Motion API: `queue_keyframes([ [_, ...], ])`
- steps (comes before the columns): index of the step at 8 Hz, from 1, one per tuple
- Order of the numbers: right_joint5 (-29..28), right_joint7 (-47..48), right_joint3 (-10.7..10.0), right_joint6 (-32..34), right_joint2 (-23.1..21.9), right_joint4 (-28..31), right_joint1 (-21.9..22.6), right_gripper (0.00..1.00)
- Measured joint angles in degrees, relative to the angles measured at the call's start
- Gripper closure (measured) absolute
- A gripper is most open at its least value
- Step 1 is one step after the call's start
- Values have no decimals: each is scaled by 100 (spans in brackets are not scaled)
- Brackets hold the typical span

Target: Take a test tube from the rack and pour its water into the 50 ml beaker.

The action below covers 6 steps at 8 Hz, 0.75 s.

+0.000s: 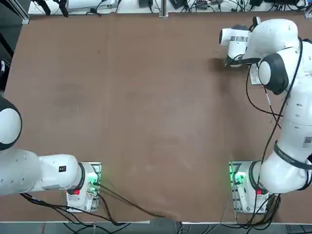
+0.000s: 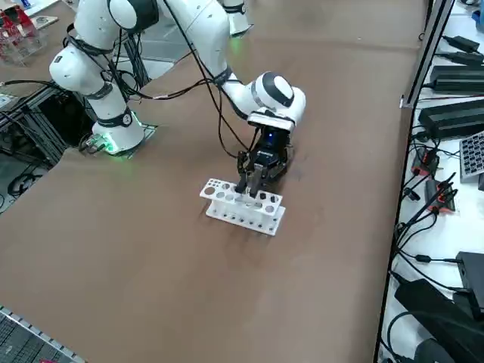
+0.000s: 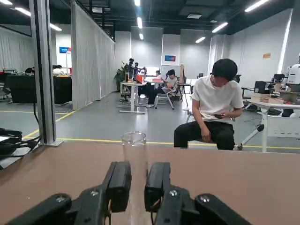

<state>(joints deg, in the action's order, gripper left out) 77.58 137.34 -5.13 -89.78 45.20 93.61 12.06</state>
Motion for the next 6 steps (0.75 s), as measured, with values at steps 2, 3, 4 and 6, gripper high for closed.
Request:
queue_keyframes([
  [2, -7, -329, 7, 97, -243, -32, 10, 78],
  [3, -17, -491, 11, 136, -391, -45, 12, 78],
  [4, -28, -588, 13, 143, -544, -64, 14, 78],
  [6, -80, -856, 34, 139, -865, -131, 28, 78],
])
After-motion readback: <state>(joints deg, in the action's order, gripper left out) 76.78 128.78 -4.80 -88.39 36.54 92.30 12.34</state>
